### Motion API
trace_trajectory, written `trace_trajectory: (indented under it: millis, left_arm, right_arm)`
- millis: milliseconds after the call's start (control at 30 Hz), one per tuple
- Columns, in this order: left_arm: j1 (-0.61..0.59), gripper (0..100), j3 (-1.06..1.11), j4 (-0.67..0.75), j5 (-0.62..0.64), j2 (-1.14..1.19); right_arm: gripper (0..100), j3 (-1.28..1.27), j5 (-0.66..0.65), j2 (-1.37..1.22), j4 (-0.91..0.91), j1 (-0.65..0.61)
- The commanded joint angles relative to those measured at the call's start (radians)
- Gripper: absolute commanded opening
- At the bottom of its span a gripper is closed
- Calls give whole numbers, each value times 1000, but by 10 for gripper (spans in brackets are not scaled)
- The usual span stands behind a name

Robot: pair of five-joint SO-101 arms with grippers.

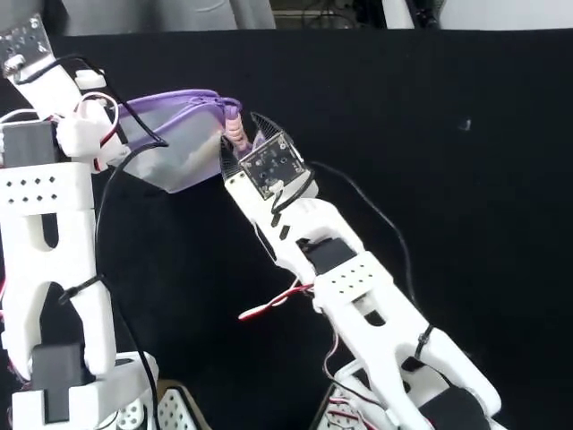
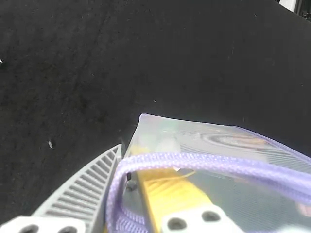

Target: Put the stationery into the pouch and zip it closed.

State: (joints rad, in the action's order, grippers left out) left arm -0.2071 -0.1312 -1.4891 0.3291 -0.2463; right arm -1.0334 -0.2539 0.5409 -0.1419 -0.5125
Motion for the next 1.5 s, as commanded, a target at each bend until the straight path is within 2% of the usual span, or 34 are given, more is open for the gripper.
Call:
trace_trajectory:
  millis: [0,233,467,700,867,1000,1100,1233,1333,1467]
  left_arm:
    - [12,30,16,0,5,5]
    - [12,30,16,0,5,5]
    - [12,30,18,-2,5,5]
    - [12,30,18,-2,5,5]
    - [13,32,5,0,-41,3]
    - [13,148,-41,-2,-29,3]
    - [13,211,-117,-40,5,3]
    - [36,215,-294,-130,5,3]
    - [53,216,-452,-190,5,5]
    - [48,217,-636,-245,5,12]
  right_arm:
    - [177,39,-5,1,-25,-12]
    - [175,65,2,-1,-25,-14]
    - [11,90,-5,-2,-25,-14]
    - [11,131,-5,10,-14,-8]
    - [11,222,-6,65,150,25]
    - [11,326,-6,93,272,57]
    - [11,409,-6,93,345,52]
    - [11,481,-14,91,410,57]
    - [11,503,-78,91,437,57]
    - [11,515,-101,93,442,54]
